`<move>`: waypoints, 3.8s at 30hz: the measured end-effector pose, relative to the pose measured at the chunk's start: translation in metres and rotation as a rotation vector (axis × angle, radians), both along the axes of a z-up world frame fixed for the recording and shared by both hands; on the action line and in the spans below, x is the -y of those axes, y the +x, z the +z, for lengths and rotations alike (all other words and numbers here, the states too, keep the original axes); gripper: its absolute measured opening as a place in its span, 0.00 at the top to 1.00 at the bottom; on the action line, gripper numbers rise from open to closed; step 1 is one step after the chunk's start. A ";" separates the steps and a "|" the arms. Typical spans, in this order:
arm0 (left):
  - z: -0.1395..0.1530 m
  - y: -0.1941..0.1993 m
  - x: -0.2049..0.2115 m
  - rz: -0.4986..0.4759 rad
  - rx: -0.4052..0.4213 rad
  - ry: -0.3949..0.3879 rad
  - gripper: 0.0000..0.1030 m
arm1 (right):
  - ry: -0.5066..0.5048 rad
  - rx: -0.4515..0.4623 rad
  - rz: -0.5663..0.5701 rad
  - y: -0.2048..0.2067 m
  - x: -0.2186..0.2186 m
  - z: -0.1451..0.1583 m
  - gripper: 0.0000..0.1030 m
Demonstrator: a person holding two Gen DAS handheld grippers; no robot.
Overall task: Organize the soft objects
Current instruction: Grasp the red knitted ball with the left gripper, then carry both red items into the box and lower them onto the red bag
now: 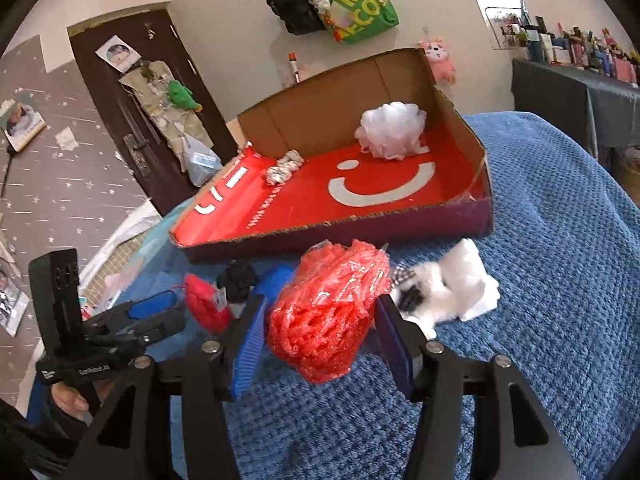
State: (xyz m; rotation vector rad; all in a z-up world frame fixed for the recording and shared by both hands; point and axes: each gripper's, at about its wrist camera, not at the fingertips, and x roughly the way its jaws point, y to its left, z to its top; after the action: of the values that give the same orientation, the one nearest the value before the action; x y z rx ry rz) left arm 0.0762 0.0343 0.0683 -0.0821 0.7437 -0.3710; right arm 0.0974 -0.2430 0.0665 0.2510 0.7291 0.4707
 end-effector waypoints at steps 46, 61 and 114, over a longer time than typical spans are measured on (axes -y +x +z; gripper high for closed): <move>0.073 0.082 0.024 -0.068 0.142 0.108 0.35 | -0.306 0.223 -0.021 0.066 -0.041 0.067 0.51; 0.024 0.209 0.031 -0.075 -0.139 0.323 0.35 | -0.525 -0.059 -0.001 0.192 -0.051 0.035 0.51; 0.015 0.231 0.022 -0.034 -0.198 0.252 0.23 | -0.566 -0.133 0.033 0.210 -0.056 0.019 0.35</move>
State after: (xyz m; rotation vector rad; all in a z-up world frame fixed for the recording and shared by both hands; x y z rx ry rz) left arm 0.3069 0.0121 0.0835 0.1337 0.9831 -0.3011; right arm 0.3069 -0.1874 0.0853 -0.2631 0.9668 0.2641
